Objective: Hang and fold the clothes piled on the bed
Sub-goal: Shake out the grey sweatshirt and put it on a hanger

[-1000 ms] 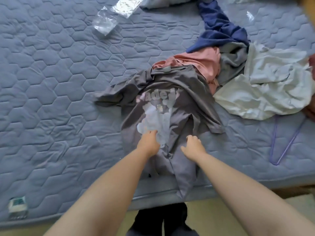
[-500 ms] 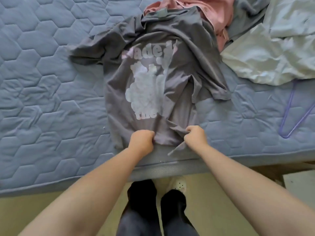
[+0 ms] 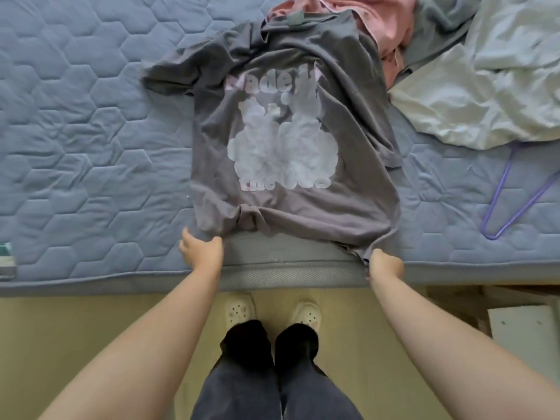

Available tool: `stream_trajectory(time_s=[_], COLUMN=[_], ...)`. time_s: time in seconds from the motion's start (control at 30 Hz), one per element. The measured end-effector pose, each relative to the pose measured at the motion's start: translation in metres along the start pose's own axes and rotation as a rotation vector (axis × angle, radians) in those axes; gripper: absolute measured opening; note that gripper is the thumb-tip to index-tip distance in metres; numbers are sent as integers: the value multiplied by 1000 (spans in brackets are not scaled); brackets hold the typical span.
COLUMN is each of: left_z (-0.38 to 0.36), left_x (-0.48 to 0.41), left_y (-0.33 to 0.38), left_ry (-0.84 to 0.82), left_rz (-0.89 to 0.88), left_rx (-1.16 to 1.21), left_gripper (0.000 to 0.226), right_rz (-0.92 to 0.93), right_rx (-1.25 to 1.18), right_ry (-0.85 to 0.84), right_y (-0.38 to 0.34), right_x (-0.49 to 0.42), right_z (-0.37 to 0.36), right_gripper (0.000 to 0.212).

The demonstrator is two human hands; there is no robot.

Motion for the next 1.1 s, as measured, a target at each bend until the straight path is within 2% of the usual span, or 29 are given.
stream_trajectory(time_s=[0.07,0.17,0.23,0.33,0.43,0.53,0.63,0.7,0.77,0.83,0.93,1.0,1.1], left_z=[-5,-10,-15,-24,-24,-9,21,37,42,37,21,16,11], left_x=[-11,-21,-24,-13,-6,-1,-4,-9,-13,-21,-25,-28,-34], left_y=[-14,-15,-4,15,23,19,14,7,-7,-22,-28,-25,-22], left_ry=[-170,-312,-448,-670,-667,-606,-586,-562,-470,-326,-365,-397,-492], left_rz=[162,164,189,322,331,413,449,437,408,320,250,195,187], left_rx=[210,299,443,686,756,857,1081,1195,1017,668,451,350,311], left_gripper=[74,78,57,18,16,22,35,35,22,44,67,67,40], right_rz=[-223,-276,-278,-289,-276,-268,-337,-343,-316,-330,-321,-302,-295], right_rx=[-421,-675,-735,-767,-841,-885,-845,-972,-1008,-861,-734,-764,-816], right_ry=[-165,-289,-332,-389,-480,-450,-338,-315,-324,-350,-403,-440,-493], right_y=[7,-2,-7,-17,-34,-50,-52,-48,-35,-15,2,0,-10], right_x=[24,50,56,58,63,72,83,88,93,98,104,106,106], right_z=[-38,-78,-95,-110,-113,-106,-88,-78,-78,-88,-110,-122,-131], right_gripper=[22,18,24,29,19,6,8,17,29,42,53,47,18])
Point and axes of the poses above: each hand's wrist, its own x-axis away from the middle knuckle, its own z-axis out of the back of the hand, y = z × x, the point moved 4 cm from there along -x, towards the middle knuckle, and after that the axes turned 9 degrees about z, right-handed, at the moved point
